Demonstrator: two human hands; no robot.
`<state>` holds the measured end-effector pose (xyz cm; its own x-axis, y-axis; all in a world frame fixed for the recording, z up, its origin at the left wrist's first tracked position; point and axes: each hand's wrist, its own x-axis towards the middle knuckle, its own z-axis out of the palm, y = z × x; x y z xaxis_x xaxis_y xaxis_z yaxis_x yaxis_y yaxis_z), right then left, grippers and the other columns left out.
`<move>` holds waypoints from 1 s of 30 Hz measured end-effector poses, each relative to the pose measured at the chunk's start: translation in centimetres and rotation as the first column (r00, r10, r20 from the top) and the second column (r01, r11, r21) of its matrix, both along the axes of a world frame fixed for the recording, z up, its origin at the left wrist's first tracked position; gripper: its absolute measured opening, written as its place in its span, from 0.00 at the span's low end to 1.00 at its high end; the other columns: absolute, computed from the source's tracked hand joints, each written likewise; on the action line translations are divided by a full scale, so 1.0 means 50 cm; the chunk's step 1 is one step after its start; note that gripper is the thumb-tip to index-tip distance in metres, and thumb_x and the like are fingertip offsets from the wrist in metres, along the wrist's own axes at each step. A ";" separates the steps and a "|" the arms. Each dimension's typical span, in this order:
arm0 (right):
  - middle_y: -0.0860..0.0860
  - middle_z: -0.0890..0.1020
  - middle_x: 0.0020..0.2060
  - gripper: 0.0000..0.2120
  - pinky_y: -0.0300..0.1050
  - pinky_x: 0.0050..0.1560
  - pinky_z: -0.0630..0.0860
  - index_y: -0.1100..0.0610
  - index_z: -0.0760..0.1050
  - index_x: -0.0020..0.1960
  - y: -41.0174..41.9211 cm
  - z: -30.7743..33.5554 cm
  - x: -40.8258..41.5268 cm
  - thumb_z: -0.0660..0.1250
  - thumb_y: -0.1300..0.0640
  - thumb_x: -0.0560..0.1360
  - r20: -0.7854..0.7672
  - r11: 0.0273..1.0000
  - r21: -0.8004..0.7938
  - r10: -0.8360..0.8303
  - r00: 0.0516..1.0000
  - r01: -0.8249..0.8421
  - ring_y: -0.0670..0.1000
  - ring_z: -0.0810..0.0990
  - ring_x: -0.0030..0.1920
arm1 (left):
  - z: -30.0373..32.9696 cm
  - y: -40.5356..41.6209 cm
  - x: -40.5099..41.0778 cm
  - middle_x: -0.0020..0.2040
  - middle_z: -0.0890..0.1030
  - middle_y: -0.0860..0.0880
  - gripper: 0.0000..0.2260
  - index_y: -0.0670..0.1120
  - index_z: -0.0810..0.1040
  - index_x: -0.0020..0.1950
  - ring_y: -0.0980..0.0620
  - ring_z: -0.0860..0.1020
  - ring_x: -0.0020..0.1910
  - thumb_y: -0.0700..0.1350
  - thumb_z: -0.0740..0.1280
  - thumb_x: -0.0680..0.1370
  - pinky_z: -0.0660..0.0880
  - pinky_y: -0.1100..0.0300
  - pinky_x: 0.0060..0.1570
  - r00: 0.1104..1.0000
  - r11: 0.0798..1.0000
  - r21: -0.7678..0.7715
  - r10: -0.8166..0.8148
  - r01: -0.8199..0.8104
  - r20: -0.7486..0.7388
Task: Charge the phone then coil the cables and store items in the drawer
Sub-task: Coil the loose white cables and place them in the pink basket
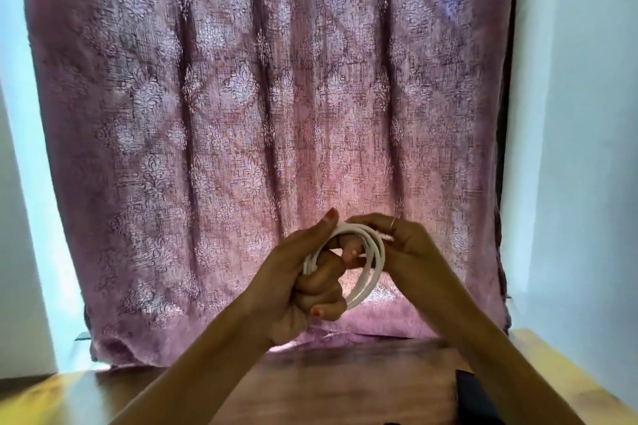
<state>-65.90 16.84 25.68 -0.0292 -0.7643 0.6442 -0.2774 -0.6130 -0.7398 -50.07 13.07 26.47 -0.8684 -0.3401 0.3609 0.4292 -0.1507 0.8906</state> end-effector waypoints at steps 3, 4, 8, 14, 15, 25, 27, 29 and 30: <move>0.58 0.84 0.41 0.23 0.52 0.50 0.80 0.55 0.84 0.45 0.000 -0.038 0.008 0.66 0.36 0.69 0.366 0.924 0.166 0.266 0.892 -0.344 0.55 0.83 0.43 | -0.003 0.003 -0.013 0.19 0.52 0.53 0.18 0.45 0.78 0.34 0.56 0.51 0.16 0.58 0.64 0.75 0.65 0.70 0.18 0.999 0.997 0.065 0.030 -0.029 -0.016; 0.58 0.83 0.43 0.26 0.52 0.50 0.81 0.56 0.84 0.46 0.001 -0.044 0.010 0.65 0.34 0.67 0.408 0.909 0.170 0.287 0.867 -0.381 0.55 0.82 0.44 | -0.004 0.003 -0.018 0.19 0.51 0.53 0.19 0.45 0.77 0.33 0.56 0.50 0.17 0.57 0.60 0.76 0.64 0.70 0.17 0.997 0.993 0.094 0.080 -0.078 -0.017; 0.56 0.84 0.43 0.15 0.42 0.46 0.80 0.57 0.83 0.47 0.010 -0.048 0.013 0.67 0.48 0.68 0.282 0.956 0.176 0.181 0.942 -0.236 0.52 0.83 0.44 | -0.008 -0.001 -0.035 0.15 0.55 0.54 0.20 0.46 0.74 0.29 0.58 0.50 0.14 0.55 0.59 0.76 0.60 0.70 0.17 0.977 0.966 0.151 0.214 -0.208 -0.021; 0.56 0.85 0.36 0.06 0.43 0.39 0.82 0.63 0.81 0.48 0.003 -0.059 0.009 0.66 0.63 0.74 0.245 0.985 0.171 -0.020 0.969 -0.023 0.52 0.84 0.38 | -0.037 -0.024 -0.055 0.17 0.60 0.53 0.18 0.48 0.69 0.28 0.57 0.59 0.15 0.56 0.61 0.74 0.64 0.62 0.28 0.935 0.940 -0.016 0.342 -0.342 0.089; 0.58 0.85 0.37 0.06 0.44 0.39 0.82 0.64 0.81 0.48 0.001 -0.062 0.008 0.66 0.64 0.74 0.262 0.986 0.164 -0.043 0.964 -0.001 0.54 0.84 0.37 | -0.039 -0.025 -0.058 0.18 0.61 0.53 0.18 0.48 0.70 0.27 0.57 0.61 0.16 0.55 0.62 0.74 0.63 0.61 0.29 0.918 0.923 -0.046 0.384 -0.381 0.097; 0.57 0.81 0.33 0.11 0.39 0.40 0.80 0.62 0.82 0.48 -0.008 -0.081 0.014 0.69 0.57 0.68 0.460 0.985 0.153 0.003 0.888 -0.082 0.50 0.80 0.36 | -0.084 -0.042 -0.070 0.29 0.76 0.49 0.18 0.46 0.76 0.40 0.53 0.77 0.27 0.60 0.63 0.75 0.74 0.59 0.28 0.470 0.316 -0.517 0.860 -0.795 -0.197; 0.58 0.79 0.33 0.11 0.39 0.40 0.80 0.63 0.82 0.48 -0.010 -0.081 0.016 0.68 0.59 0.69 0.567 0.970 0.139 0.087 0.819 -0.199 0.50 0.79 0.36 | -0.088 -0.046 -0.076 0.31 0.78 0.50 0.13 0.49 0.76 0.41 0.53 0.78 0.29 0.57 0.62 0.75 0.77 0.54 0.30 0.403 0.196 -0.547 0.869 -0.814 -0.287; 0.59 0.78 0.32 0.10 0.38 0.38 0.79 0.65 0.81 0.46 -0.014 -0.082 0.017 0.67 0.60 0.69 0.647 0.951 0.097 0.164 0.745 -0.294 0.50 0.78 0.34 | -0.090 -0.052 -0.081 0.30 0.78 0.54 0.09 0.50 0.75 0.42 0.57 0.77 0.29 0.53 0.60 0.75 0.75 0.60 0.31 0.362 0.120 -0.559 0.866 -0.820 -0.345; 0.59 0.78 0.32 0.11 0.38 0.37 0.79 0.65 0.81 0.45 -0.016 -0.082 0.018 0.69 0.59 0.67 0.678 0.943 0.071 0.193 0.709 -0.326 0.49 0.79 0.33 | -0.089 -0.054 -0.083 0.29 0.77 0.57 0.07 0.51 0.73 0.40 0.60 0.76 0.29 0.51 0.60 0.76 0.71 0.66 0.29 0.349 0.085 -0.568 0.859 -0.819 -0.375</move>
